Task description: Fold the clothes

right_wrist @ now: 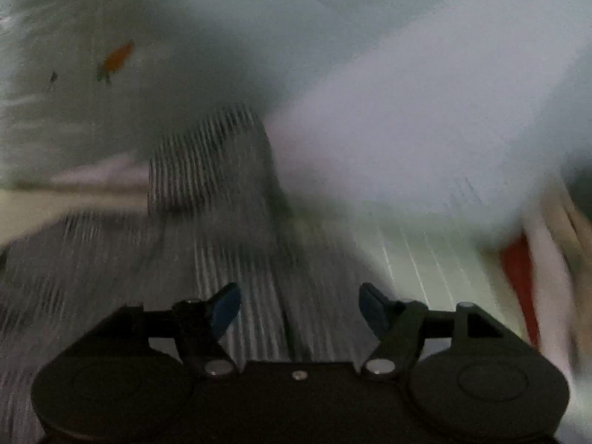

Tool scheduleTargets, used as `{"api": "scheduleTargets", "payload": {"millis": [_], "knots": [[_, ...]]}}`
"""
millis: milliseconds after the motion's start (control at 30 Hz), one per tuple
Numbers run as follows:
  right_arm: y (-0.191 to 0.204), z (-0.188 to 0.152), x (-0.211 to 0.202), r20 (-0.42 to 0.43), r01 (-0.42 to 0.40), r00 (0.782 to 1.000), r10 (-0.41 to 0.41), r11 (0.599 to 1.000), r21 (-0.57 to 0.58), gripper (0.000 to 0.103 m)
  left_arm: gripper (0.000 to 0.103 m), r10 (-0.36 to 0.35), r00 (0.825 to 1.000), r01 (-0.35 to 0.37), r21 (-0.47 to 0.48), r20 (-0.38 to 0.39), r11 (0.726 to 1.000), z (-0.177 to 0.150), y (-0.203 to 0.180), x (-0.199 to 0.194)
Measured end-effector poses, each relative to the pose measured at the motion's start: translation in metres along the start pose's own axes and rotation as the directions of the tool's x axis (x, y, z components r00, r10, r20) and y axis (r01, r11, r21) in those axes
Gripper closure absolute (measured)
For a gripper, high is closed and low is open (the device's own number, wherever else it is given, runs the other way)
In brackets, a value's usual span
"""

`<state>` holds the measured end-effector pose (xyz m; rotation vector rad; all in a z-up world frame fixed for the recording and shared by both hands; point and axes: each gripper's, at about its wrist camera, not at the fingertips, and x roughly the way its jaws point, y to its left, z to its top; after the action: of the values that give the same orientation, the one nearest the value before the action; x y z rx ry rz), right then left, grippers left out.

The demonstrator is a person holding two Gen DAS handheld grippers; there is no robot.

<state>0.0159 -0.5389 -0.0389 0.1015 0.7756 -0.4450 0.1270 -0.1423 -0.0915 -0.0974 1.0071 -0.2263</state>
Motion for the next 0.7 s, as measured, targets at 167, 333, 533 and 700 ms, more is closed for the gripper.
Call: {"api": "scheduleTargets", "payload": {"millis": [167,333,533,700], "knots": [[-0.024,-0.094,-0.056,-0.201,0.068,0.978,-0.057,0.996,0.05,0.03,0.04,-0.026,0.998,0.022,-0.074,-0.059,0.997,-0.051,0.026,-0.028],[-0.036,-0.142,-0.09,-0.275,0.104,0.958,-0.083,0.993,0.06,0.029,0.038,-0.023,0.996,0.019,-0.042,-0.083,0.999,-0.076,0.027,-0.038],[-0.047,-0.169,-0.096,-0.298,0.121,0.95,-0.09,0.989,0.086,0.027,0.038,0.04,0.995,-0.041,-0.007,-0.087,0.999,-0.091,0.029,-0.044],[-0.059,-0.182,-0.103,-0.302,0.125,0.95,-0.075,0.981,0.148,0.021,0.036,0.109,0.991,-0.109,0.006,-0.081,0.994,-0.096,0.036,-0.046]]}}
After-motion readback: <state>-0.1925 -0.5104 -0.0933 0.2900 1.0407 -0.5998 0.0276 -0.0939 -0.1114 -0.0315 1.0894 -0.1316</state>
